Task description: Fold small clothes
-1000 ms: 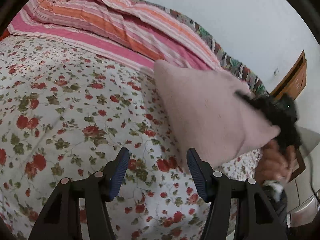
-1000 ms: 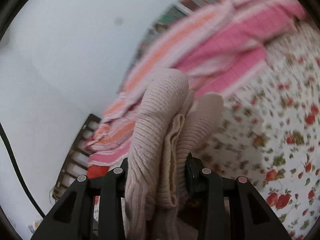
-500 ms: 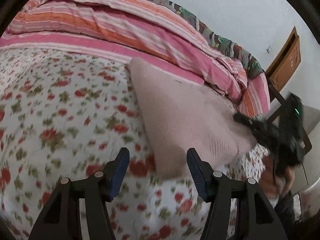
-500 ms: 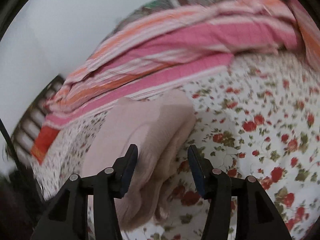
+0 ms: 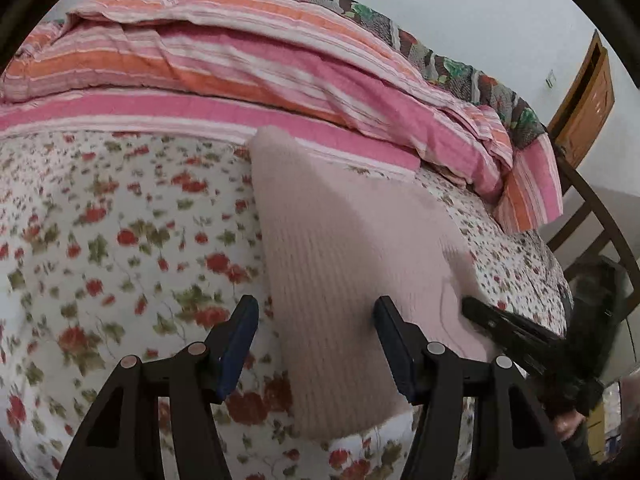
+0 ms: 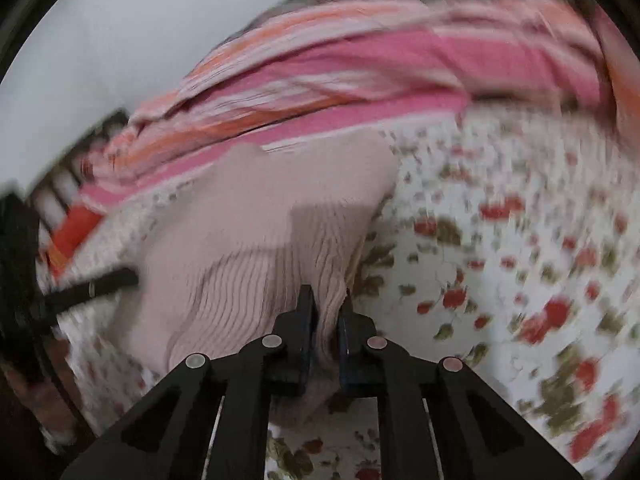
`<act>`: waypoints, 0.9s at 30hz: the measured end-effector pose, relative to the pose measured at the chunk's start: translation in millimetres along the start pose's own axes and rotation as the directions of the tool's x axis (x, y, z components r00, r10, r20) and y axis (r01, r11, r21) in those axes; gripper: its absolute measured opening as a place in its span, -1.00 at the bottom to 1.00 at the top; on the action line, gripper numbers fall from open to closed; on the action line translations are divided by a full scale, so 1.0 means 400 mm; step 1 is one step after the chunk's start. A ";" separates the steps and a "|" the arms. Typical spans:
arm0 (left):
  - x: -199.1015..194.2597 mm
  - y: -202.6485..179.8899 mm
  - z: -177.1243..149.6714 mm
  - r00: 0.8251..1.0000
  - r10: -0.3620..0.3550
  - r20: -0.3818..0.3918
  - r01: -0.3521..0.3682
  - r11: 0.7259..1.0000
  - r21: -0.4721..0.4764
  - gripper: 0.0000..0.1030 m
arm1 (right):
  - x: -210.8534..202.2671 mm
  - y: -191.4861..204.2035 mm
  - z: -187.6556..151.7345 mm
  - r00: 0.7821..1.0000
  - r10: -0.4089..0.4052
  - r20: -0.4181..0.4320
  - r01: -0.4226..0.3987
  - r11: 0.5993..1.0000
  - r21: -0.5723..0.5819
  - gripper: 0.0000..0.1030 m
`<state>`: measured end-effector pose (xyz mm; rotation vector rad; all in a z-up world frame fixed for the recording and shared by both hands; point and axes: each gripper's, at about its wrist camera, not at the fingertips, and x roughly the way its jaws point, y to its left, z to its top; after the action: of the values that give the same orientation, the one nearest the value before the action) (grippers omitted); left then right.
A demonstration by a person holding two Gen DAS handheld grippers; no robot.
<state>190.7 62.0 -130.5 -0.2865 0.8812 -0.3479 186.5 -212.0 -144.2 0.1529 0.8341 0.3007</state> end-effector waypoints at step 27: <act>0.218 0.082 0.221 0.998 0.064 -0.022 -0.065 0.997 -0.042 0.00 | 0.105 0.005 0.176 1.000 0.011 0.011 -0.010 0.998 -0.062 -0.35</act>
<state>317.3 64.8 -150.4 -0.2937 0.9168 -0.2725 265.3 -197.7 -126.6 0.1008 0.8117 0.3347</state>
